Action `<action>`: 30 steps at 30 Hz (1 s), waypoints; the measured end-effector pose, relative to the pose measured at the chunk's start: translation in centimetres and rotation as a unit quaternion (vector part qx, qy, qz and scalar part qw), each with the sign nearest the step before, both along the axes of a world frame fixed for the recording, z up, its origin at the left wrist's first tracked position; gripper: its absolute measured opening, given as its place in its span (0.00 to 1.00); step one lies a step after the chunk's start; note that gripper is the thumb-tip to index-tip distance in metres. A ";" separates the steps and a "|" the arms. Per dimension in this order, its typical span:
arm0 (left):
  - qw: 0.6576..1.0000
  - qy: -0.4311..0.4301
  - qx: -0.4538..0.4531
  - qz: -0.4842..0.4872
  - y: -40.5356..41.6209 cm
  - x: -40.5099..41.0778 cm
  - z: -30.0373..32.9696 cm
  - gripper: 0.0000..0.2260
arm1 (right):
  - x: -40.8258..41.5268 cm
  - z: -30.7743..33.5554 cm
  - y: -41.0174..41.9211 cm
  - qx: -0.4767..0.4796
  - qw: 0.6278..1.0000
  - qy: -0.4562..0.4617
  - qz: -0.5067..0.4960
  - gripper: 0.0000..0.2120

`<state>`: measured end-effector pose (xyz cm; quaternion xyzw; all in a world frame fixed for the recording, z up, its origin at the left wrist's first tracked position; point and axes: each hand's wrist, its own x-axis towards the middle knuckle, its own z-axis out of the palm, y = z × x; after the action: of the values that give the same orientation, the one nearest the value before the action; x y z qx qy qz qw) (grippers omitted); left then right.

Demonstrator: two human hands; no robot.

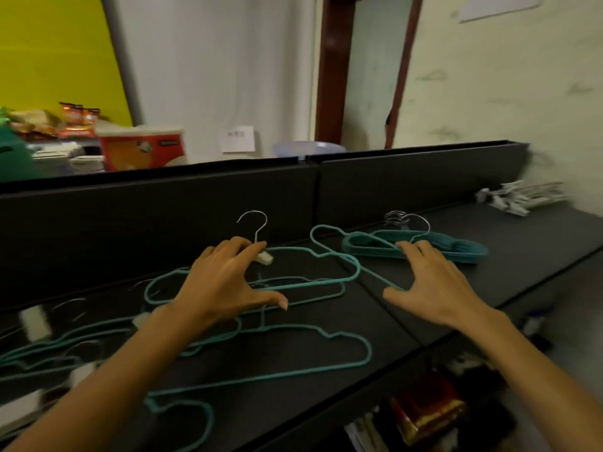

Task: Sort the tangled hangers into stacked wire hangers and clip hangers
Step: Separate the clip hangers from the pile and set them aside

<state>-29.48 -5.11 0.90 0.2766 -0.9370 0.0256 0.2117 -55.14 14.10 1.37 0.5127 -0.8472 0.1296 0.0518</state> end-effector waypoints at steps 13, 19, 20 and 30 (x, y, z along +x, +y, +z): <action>0.999 0.004 -0.038 0.016 3.6 -19.2 -1.2 0.46 | -21.3 0.3 2.0 0.018 0.995 -0.043 0.085 0.46; 0.998 0.002 -0.035 0.044 3.3 -21.1 -1.3 0.45 | -23.8 0.1 -2.3 0.058 0.985 -0.071 0.148 0.47; 0.998 0.001 -0.031 0.047 3.2 -21.1 -1.3 0.45 | -23.9 0.1 -2.8 0.061 0.983 -0.075 0.158 0.47; 0.997 -0.044 -0.032 0.061 2.6 -20.4 -2.4 0.45 | -24.5 -1.0 -5.5 0.049 0.967 -0.160 0.193 0.44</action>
<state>-49.86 -2.53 -1.52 0.3252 -0.9255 0.0801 0.1771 -79.60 8.59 0.41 0.6412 -0.7345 0.1758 -0.1357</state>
